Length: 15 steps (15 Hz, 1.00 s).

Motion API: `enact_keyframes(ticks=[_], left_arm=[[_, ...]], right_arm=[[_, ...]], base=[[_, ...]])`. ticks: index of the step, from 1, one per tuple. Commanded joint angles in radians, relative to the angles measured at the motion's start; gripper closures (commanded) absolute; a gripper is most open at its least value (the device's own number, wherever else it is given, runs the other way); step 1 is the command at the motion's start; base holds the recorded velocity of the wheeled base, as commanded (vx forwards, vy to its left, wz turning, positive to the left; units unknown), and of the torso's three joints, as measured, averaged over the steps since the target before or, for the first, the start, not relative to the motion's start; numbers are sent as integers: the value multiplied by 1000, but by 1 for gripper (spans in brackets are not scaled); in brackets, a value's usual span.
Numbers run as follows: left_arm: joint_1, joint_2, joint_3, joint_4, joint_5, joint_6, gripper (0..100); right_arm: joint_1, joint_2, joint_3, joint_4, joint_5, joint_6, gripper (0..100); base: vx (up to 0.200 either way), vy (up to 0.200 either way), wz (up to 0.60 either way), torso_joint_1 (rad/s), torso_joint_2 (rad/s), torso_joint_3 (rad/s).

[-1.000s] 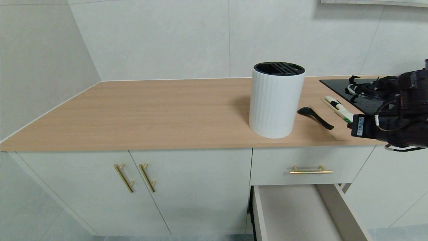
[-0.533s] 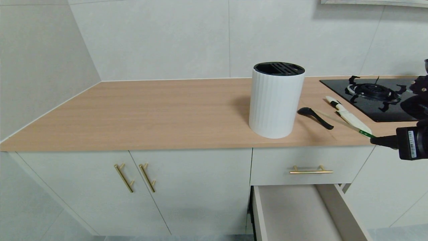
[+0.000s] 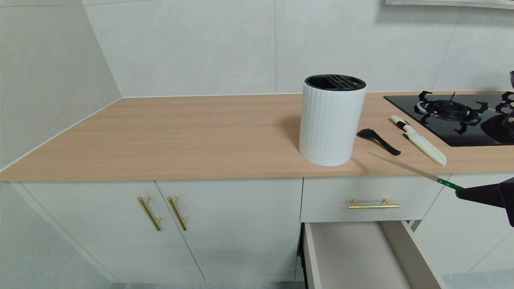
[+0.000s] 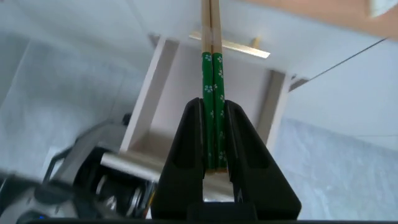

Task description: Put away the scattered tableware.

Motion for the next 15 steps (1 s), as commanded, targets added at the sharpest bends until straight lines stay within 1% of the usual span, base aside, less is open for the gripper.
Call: enact_keyframes(ticks=[1, 3, 10, 15], left_arm=[[0, 0, 0, -1, 0, 0, 0], [0, 0, 0, -1, 0, 0, 0], [0, 0, 0, -1, 0, 0, 0], [0, 0, 0, 1, 0, 0, 0]], right_arm=[[36, -6, 0, 9, 2, -1, 100], [74, -5, 14, 12, 2, -2, 100], [108, 1, 49, -2, 3, -44, 100], [115, 3, 62, -2, 3, -62, 100]], base=[[0, 0, 0, 0, 0, 0], [0, 0, 0, 0, 0, 0], [0, 0, 0, -9, 17, 12], [0, 0, 0, -160, 399, 240]])
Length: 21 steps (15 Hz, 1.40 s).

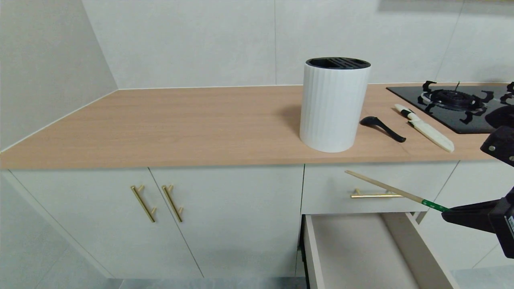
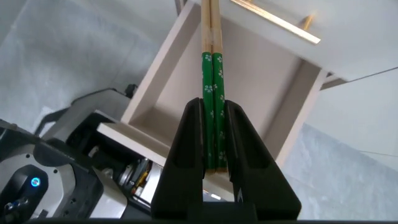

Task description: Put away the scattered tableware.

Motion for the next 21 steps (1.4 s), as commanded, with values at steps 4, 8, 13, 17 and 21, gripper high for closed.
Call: enact_keyframes(ticks=[4, 8, 13, 17, 21], left_arm=[[0, 0, 0, -1, 0, 0, 0], [0, 0, 0, -1, 0, 0, 0], [0, 0, 0, -1, 0, 0, 0], [0, 0, 0, 1, 0, 0, 0], [0, 0, 0, -1, 0, 0, 0]], right_arm=[[7, 7, 5, 1, 0, -2, 100], [8, 23, 9, 1, 0, 0, 100], [10, 64, 29, -24, -1, -2, 100], [10, 99, 37, -27, -1, -2, 100], [10, 213, 41, -64, -3, 7, 100]], base=[[0, 0, 0, -178, 470, 292], [0, 0, 0, -155, 466, 305], [0, 0, 0, -94, 352, 248], [0, 0, 0, -6, 36, 21], [0, 0, 0, 0, 0, 0]])
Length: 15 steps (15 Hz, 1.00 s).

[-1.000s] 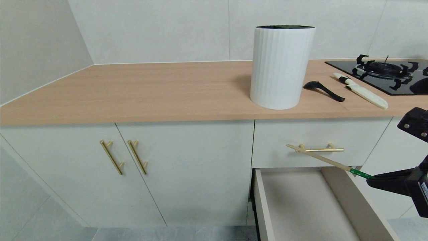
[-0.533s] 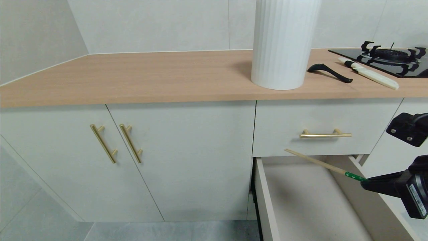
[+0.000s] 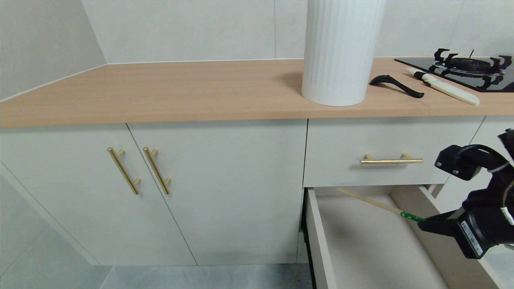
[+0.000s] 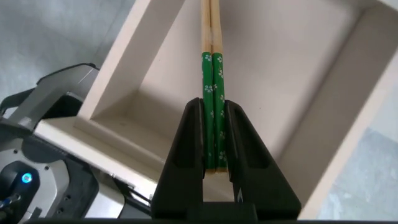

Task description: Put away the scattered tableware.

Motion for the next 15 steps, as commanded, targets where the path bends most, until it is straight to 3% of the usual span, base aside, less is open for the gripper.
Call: enact_keyframes(ticks=[1, 3, 6, 9, 15], left_arm=[[0, 0, 0, 0, 0, 0, 0], [0, 0, 0, 0, 0, 0, 0], [0, 0, 0, 0, 0, 0, 0], [0, 0, 0, 0, 0, 0, 0], [0, 0, 0, 1, 0, 0, 0]], right_arm=[[1, 108, 5, -6, -1, 1, 100], [7, 206, 5, -7, -7, 14, 100], [39, 397, -18, -113, -12, 178, 100], [39, 606, -16, -329, -71, 288, 100], [45, 732, -41, -450, -199, 391, 100]], base=[[0, 0, 0, 0, 0, 0], [0, 0, 0, 0, 0, 0], [0, 0, 0, 0, 0, 0], [0, 0, 0, 0, 0, 0], [0, 0, 0, 0, 0, 0]])
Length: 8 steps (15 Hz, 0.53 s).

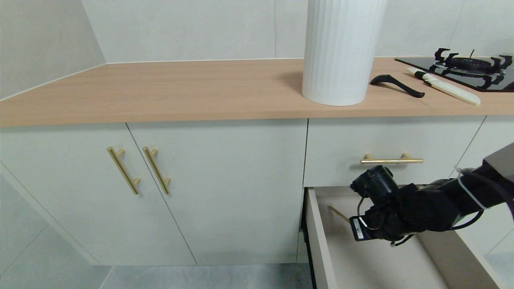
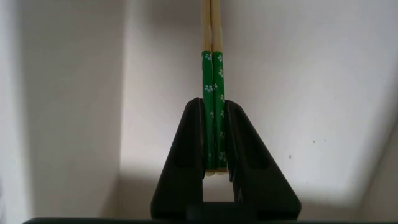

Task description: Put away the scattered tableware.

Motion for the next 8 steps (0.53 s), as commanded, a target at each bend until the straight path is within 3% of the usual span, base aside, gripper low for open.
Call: enact_keyframes(ticks=[1, 8], left_arm=[[0, 0, 0, -1, 0, 0, 0], [0, 0, 0, -1, 0, 0, 0]], right_arm=[[2, 61, -6, -8, -10, 7, 100], [21, 209, -3, -6, -10, 7, 100]], base=[[0, 0, 0, 0, 0, 0], [0, 0, 0, 0, 0, 0]])
